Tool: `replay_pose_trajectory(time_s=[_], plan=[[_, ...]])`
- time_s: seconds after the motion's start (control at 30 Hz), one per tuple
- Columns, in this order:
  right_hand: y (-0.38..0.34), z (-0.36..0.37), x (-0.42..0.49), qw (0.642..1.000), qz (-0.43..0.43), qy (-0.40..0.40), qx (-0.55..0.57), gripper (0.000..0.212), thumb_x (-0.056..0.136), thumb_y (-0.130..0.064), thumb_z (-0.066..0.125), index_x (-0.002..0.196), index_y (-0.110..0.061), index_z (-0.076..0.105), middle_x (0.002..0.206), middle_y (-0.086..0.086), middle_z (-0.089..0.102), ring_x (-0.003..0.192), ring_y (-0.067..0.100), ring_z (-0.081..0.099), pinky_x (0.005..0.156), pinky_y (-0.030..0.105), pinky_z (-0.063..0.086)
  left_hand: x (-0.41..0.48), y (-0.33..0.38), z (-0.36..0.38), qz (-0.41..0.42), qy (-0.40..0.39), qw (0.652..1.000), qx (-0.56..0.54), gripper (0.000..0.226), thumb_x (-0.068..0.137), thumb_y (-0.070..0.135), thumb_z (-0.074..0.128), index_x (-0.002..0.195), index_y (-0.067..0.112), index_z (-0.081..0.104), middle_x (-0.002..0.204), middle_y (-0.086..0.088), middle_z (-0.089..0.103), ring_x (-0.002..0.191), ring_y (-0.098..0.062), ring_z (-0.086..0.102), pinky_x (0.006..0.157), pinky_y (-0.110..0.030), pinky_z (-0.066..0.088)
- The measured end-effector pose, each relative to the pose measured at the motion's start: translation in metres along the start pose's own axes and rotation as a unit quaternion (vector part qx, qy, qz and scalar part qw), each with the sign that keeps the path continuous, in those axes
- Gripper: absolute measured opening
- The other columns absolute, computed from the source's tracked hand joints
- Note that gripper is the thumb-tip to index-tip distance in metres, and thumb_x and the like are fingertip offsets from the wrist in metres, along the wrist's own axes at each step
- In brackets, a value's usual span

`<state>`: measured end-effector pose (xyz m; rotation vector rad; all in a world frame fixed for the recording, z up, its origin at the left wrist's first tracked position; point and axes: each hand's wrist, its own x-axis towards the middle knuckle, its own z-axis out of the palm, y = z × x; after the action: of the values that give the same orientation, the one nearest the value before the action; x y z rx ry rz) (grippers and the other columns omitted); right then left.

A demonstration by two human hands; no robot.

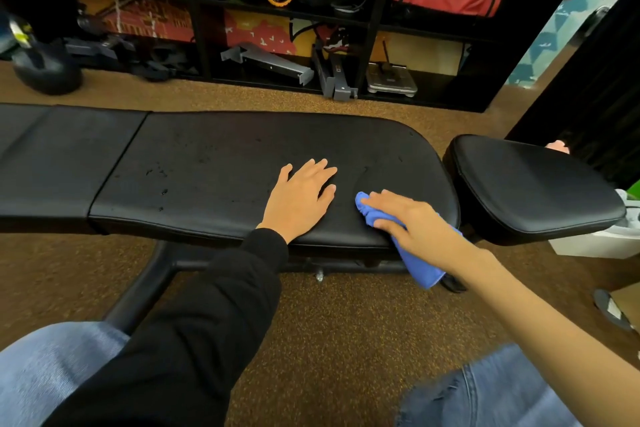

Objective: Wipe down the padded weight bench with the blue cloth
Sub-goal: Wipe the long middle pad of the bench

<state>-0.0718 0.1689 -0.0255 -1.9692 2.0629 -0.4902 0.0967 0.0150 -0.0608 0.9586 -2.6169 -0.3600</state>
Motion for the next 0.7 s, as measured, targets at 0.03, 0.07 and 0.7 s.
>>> replay_pose_trajectory(time_s=[0.03, 0.07, 0.7], plan=[[0.003, -0.004, 0.005, 1.0, 0.0, 0.008, -0.007, 0.039, 0.093, -0.012, 0.057, 0.131, -0.008, 0.053, 0.136, 0.01, 0.054, 0.133, 0.02, 0.042, 0.113, 0.017, 0.022, 0.0, 0.0, 0.0, 0.001, -0.001, 1.0, 0.001, 0.045, 0.102, 0.038, 0.032, 0.146, 0.026, 0.036, 0.155, 0.005, 0.03, 0.145, -0.011, 0.02, 0.117, -0.041, 0.01], [0.005, -0.008, 0.012, 1.0, 0.007, 0.02, -0.016, 0.036, 0.092, -0.008, 0.057, 0.128, -0.003, 0.056, 0.131, 0.014, 0.057, 0.128, 0.024, 0.046, 0.11, 0.009, 0.018, 0.0, 0.0, -0.001, 0.001, -0.001, 1.0, 0.002, 0.045, 0.102, 0.038, 0.032, 0.146, 0.026, 0.036, 0.155, 0.005, 0.03, 0.145, -0.012, 0.02, 0.117, -0.041, 0.01], [-0.025, 0.008, -0.008, 1.0, -0.007, -0.012, 0.001, 0.05, 0.093, -0.011, 0.052, 0.142, -0.016, 0.041, 0.146, 0.001, 0.043, 0.139, 0.013, 0.034, 0.108, 0.009, 0.016, 0.0, 0.001, -0.002, 0.0, -0.004, 1.0, -0.006, 0.043, 0.103, 0.032, 0.031, 0.146, 0.026, 0.036, 0.155, 0.005, 0.03, 0.145, -0.012, 0.02, 0.117, -0.041, 0.01]])
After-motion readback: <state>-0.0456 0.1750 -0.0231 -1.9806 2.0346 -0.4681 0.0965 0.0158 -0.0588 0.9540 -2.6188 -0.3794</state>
